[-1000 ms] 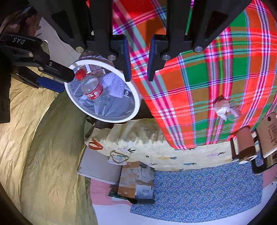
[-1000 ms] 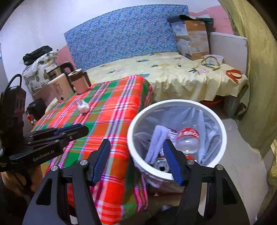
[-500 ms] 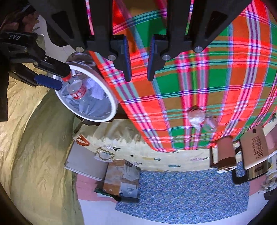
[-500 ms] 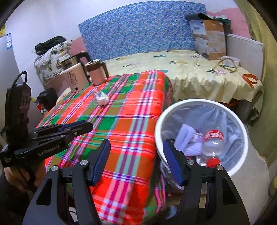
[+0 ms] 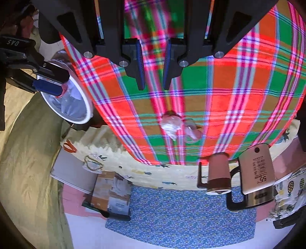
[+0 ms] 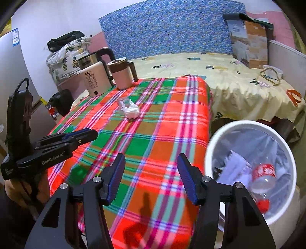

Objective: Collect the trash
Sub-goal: 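Withdraw both tools from the bin back over the table toward cup and tissue, then grasp clear plastic cup with left tool while right tool grasps crumpled tissue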

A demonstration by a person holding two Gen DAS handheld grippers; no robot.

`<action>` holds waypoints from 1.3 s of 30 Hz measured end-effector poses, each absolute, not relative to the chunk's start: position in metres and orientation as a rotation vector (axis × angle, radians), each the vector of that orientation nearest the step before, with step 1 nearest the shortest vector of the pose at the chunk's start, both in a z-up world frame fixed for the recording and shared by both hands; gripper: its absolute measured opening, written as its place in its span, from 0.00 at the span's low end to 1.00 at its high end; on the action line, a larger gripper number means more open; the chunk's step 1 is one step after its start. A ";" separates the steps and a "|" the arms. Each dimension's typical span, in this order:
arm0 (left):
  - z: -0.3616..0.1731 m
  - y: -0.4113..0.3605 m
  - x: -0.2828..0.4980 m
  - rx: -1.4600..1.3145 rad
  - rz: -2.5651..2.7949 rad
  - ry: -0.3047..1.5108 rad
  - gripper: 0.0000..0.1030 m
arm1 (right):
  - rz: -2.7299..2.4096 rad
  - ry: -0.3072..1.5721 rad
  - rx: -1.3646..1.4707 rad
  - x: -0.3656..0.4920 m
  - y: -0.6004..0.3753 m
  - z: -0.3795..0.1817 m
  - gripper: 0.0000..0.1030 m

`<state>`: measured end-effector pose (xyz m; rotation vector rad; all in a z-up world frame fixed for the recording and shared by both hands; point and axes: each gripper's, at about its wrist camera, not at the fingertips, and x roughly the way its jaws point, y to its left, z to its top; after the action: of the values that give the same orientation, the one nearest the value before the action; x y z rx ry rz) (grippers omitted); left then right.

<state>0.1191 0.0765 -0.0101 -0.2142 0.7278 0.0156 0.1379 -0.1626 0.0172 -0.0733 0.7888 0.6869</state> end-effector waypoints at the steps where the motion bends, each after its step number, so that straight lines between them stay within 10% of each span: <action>1: -0.010 0.081 0.120 -0.216 0.019 0.728 0.21 | 0.690 0.792 -0.074 0.140 -0.159 0.017 0.56; 26: -0.019 0.163 0.165 -0.254 0.094 0.740 0.28 | 0.760 0.892 -0.113 0.220 -0.049 -0.020 0.51; 31: -0.021 0.168 0.177 -0.265 0.091 0.745 0.32 | 0.773 0.915 -0.114 0.230 -0.042 -0.028 0.29; 39: -0.026 0.160 0.202 -0.291 0.070 0.758 0.39 | 0.762 0.880 -0.067 0.222 -0.071 -0.015 0.26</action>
<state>0.2019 0.1604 -0.0256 -0.2908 0.7578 0.0704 0.2223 -0.0707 -0.0155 -0.0673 0.8801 0.7623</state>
